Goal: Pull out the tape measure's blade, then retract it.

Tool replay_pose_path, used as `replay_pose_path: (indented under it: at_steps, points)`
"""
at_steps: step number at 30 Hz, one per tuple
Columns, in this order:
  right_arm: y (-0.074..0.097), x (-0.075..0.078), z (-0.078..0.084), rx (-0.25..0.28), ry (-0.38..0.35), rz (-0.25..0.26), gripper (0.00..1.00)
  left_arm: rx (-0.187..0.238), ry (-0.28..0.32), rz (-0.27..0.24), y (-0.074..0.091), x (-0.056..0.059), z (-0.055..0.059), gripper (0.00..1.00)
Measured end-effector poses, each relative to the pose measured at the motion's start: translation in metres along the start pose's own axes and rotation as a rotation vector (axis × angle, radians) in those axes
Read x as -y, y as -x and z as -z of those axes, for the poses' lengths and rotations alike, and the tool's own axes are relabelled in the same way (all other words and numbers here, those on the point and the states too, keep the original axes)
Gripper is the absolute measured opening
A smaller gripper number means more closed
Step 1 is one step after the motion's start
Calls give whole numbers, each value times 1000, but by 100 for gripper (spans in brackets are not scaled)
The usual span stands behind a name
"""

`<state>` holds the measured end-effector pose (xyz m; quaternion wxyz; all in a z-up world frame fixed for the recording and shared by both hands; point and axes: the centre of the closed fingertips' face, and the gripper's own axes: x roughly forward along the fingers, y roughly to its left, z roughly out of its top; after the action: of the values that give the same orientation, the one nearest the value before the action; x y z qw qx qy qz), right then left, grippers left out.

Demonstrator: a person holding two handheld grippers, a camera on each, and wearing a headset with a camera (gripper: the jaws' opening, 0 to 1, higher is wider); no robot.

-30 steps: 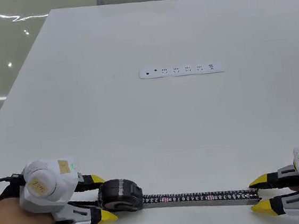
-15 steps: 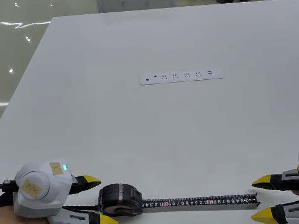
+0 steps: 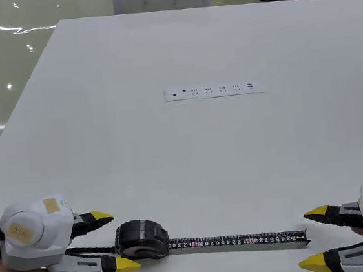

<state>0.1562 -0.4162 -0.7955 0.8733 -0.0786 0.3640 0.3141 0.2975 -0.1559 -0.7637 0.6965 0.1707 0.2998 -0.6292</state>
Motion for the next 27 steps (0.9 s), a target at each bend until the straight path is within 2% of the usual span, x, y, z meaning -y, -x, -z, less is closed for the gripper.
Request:
replay_pose_path:
  at_steps: [9,21,27]
  points:
    - [4,0,-6,15,-16,43,66,34,46,-35,8,4,-5,66]
    - [10,-2,-15,41,-53,87,78,58,82,-79,21,8,-2,70]
    - [18,-3,-16,46,-62,119,83,73,102,-100,26,11,-2,72]
